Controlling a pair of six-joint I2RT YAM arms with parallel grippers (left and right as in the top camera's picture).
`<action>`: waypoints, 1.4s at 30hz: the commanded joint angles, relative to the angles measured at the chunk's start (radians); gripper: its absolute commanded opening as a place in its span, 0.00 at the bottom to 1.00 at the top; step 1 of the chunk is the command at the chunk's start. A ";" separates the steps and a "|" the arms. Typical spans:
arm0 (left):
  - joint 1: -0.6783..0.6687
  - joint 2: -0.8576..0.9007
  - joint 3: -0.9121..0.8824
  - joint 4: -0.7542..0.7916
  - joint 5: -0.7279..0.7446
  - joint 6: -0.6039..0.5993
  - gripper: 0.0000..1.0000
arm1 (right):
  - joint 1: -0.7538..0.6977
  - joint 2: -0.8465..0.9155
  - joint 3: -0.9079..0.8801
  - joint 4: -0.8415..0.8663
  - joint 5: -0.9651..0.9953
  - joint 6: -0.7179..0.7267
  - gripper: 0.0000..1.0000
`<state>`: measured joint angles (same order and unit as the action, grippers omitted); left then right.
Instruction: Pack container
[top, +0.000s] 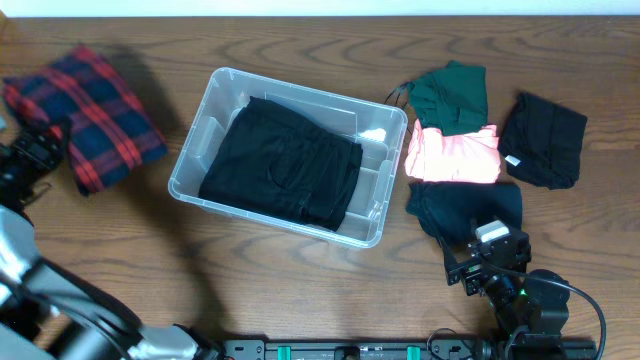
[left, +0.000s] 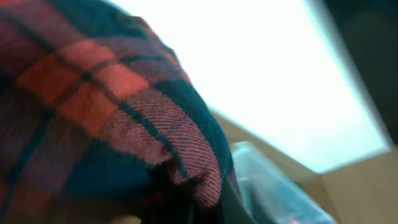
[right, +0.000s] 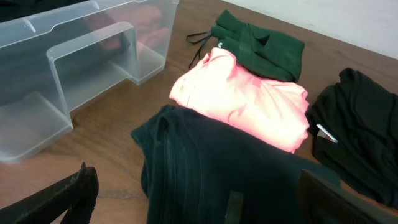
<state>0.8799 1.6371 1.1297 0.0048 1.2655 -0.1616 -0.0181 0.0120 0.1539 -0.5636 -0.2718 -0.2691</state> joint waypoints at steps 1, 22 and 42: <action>-0.038 -0.129 0.036 0.070 0.252 -0.135 0.06 | -0.014 -0.006 -0.002 -0.001 0.003 0.011 0.99; -0.874 -0.321 0.035 0.215 0.306 -0.273 0.06 | -0.014 -0.006 -0.002 -0.001 0.003 0.011 0.99; -1.109 -0.041 -0.024 0.201 0.306 0.020 0.06 | -0.014 -0.006 -0.002 -0.001 0.003 0.011 0.99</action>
<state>-0.2428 1.5452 1.1210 0.2077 1.5478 -0.1936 -0.0181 0.0120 0.1539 -0.5636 -0.2718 -0.2691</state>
